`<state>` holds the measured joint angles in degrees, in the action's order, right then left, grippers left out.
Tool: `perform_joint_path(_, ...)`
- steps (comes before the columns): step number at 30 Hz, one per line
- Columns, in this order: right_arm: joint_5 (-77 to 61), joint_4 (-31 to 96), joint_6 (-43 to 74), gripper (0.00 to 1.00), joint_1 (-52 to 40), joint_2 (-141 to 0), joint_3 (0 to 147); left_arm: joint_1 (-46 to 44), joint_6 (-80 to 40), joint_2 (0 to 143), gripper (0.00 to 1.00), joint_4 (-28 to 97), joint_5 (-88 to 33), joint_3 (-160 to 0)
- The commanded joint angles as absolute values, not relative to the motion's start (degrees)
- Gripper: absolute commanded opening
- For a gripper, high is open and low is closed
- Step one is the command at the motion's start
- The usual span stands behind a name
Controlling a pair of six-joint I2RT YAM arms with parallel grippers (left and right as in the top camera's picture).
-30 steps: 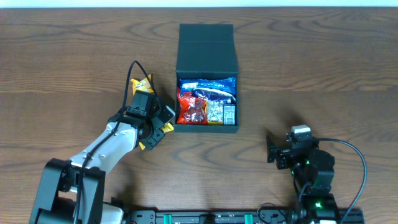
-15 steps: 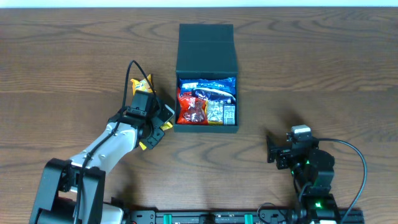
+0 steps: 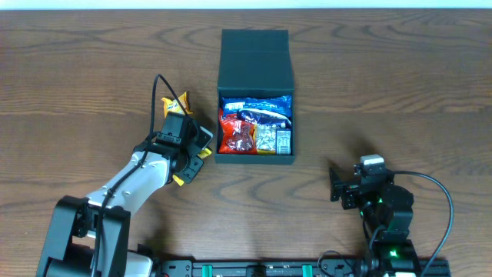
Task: Pack container
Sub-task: 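Lift the Julie's packet and carry it toward the box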
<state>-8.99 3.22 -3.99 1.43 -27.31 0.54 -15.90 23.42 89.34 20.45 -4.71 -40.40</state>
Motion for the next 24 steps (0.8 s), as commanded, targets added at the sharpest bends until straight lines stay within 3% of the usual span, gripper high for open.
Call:
perform_joint_path(1,-8.8,3.3,-3.7,0.99,1.8,-27.0,0.3,-15.7,20.1,91.1,0.21,20.5,-2.8,-38.4)
perform_joint_path(13,-8.8,3.2,-3.7,0.99,1.8,-27.0,0.3,-16.7,8.5,90.9,0.21,19.9,-3.0,-40.8)
perform_joint_path(24,-8.8,3.2,-3.7,0.99,1.8,-27.0,0.3,-18.8,4.1,90.9,0.18,32.8,-2.7,-53.3)
